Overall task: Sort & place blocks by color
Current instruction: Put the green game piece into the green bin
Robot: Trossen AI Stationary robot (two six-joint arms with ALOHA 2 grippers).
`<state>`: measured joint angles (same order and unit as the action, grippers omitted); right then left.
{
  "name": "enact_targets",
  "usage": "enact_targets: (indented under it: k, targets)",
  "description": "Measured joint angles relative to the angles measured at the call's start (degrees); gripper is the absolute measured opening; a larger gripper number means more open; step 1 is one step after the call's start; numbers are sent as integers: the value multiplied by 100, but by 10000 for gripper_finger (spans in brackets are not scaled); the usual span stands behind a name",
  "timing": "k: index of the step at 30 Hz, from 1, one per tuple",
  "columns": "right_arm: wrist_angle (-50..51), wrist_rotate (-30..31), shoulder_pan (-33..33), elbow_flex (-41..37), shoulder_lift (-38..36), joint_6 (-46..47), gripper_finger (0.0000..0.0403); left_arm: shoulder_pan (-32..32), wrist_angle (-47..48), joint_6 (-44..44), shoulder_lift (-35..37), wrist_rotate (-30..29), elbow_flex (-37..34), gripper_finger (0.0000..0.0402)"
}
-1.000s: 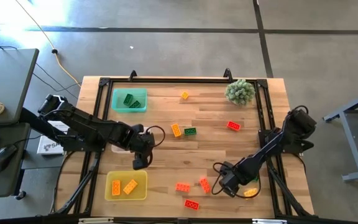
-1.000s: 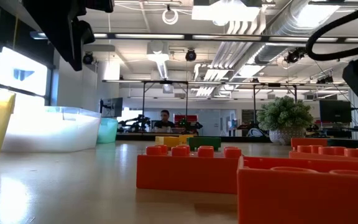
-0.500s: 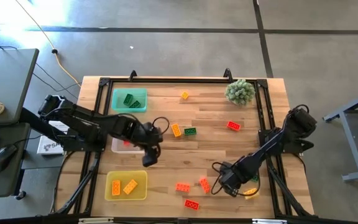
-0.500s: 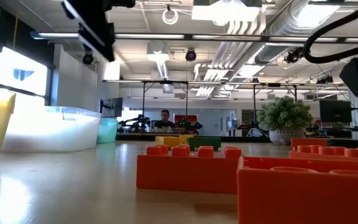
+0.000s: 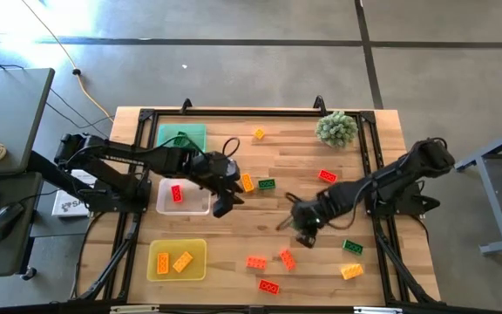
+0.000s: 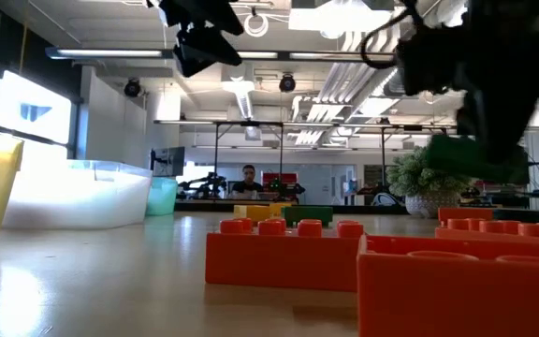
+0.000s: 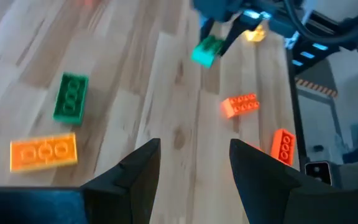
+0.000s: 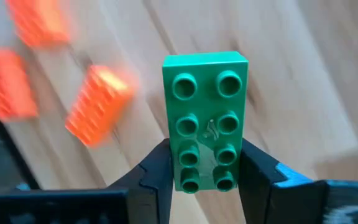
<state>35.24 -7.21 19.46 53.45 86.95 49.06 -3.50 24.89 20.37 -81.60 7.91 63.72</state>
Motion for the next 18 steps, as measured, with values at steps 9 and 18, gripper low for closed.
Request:
enact_targets:
  k: [9, 18]
  targets:
    - [-1775, -435, -1035, 2, -189, -304, 108, -503, -294, -1179, 0, 125, 0, 181]
    - [-3103, -279, -1589, 4, -189, -308, 108, -898, -656, -1505, 0, 1068, 0, 181]
